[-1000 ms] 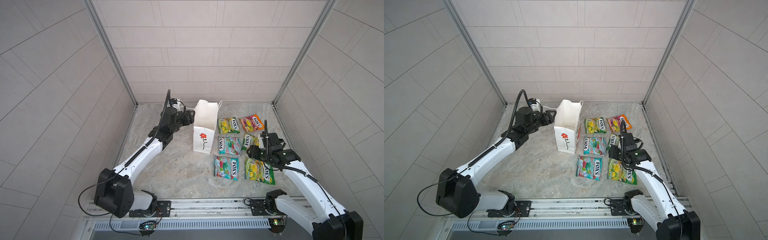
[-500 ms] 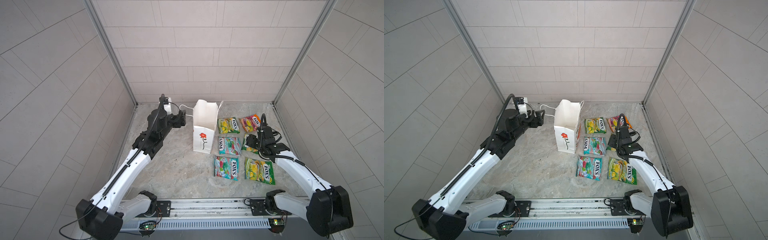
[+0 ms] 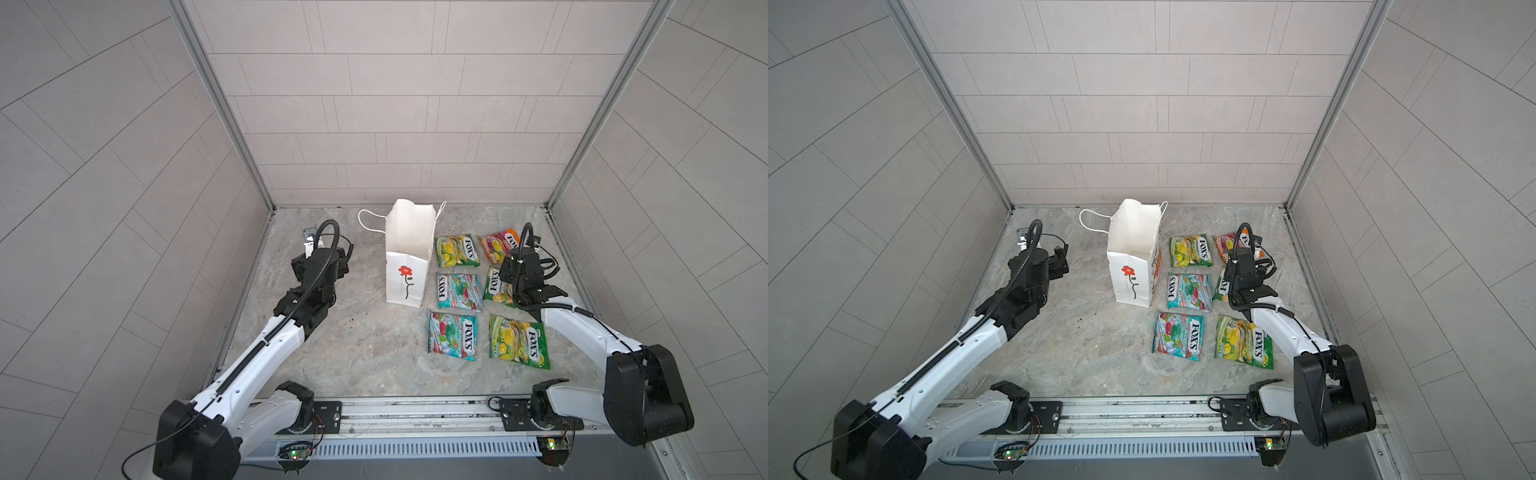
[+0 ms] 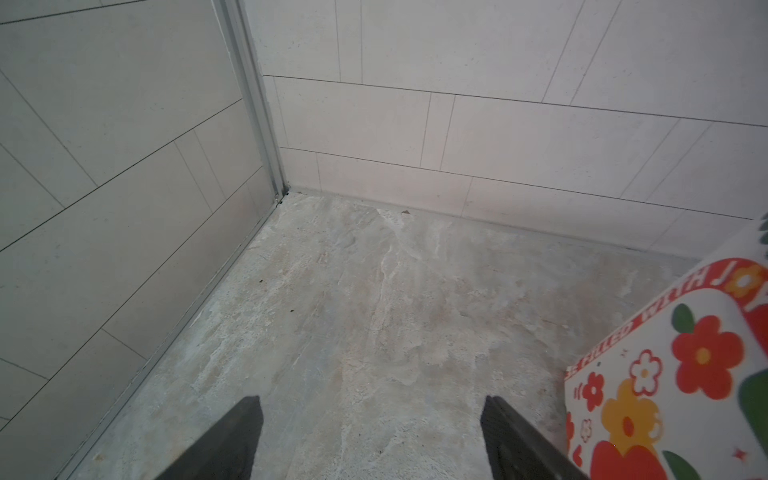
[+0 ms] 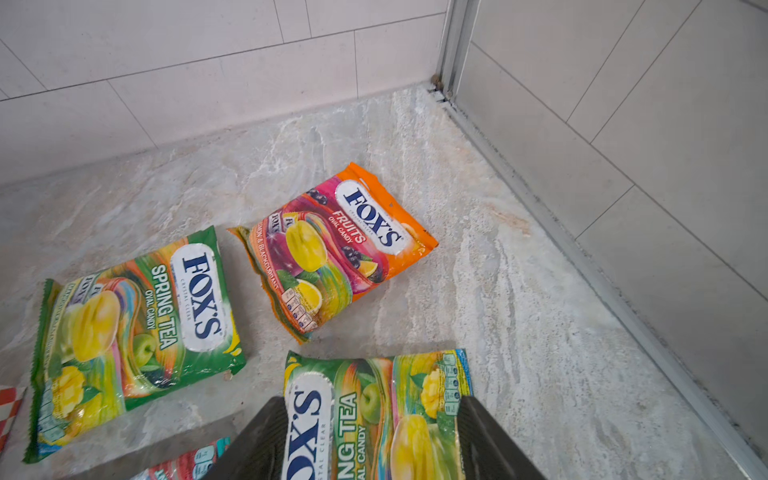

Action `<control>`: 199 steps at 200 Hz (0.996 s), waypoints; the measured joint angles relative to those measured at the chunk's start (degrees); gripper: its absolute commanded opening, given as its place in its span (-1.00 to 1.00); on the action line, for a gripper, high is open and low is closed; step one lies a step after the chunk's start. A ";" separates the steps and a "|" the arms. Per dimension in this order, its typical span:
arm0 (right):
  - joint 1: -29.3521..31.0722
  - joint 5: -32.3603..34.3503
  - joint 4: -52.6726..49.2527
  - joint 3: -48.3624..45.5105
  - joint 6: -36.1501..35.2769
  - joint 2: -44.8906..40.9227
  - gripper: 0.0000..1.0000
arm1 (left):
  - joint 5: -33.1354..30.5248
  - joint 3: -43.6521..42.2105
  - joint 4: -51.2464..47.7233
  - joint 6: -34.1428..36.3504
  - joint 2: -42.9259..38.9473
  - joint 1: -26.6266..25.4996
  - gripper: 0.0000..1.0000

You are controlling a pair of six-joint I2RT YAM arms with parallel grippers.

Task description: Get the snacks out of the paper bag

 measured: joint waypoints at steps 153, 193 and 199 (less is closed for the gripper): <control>-0.22 11.76 29.51 -10.78 -18.27 12.79 0.48 | -7.34 -14.78 34.53 17.20 18.69 7.34 0.82; -2.43 7.19 32.81 -10.43 -19.04 14.12 0.50 | -0.72 -16.11 39.67 17.94 20.09 12.31 0.82; -3.04 6.27 33.42 -10.54 -18.95 14.12 0.51 | 0.55 -16.61 41.24 17.73 20.50 13.09 0.82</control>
